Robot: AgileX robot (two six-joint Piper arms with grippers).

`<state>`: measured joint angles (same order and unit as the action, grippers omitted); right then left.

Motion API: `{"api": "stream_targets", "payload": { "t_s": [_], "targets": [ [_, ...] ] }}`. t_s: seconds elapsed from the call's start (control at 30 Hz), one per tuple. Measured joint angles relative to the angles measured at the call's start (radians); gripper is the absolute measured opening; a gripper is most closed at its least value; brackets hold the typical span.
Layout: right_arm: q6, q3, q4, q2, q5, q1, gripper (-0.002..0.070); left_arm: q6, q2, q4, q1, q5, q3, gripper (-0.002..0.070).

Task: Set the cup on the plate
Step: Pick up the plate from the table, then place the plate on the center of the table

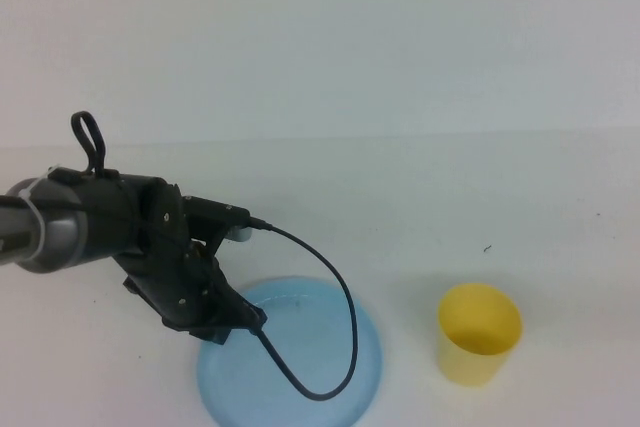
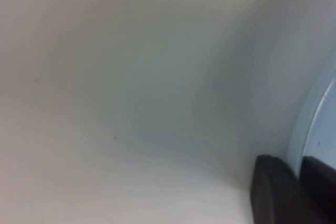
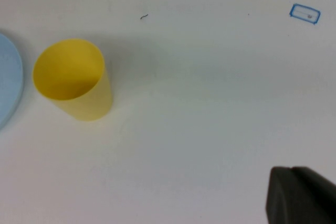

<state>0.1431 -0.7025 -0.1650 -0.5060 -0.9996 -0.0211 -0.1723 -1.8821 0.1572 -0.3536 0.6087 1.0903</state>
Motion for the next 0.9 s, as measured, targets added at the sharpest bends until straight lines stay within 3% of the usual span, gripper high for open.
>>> {"api": "stream_targets", "payload": {
  "t_s": [0.13, 0.47, 0.9],
  "targets": [
    [0.0, 0.0, 0.0, 0.0, 0.0, 0.0, 0.0003, 0.0, 0.0, 0.019, 0.0, -0.009, 0.004, 0.0036],
    [-0.007, 0.0, 0.0, 0.0, 0.0, 0.0, 0.0002, -0.112, -0.008, 0.213, 0.0, 0.01, 0.077, 0.0008],
    [0.005, 0.0, -0.021, -0.046, -0.051, 0.0, 0.0002, -0.143, -0.009, 0.287, 0.0, -0.017, 0.087, 0.0004]
  ]
}}
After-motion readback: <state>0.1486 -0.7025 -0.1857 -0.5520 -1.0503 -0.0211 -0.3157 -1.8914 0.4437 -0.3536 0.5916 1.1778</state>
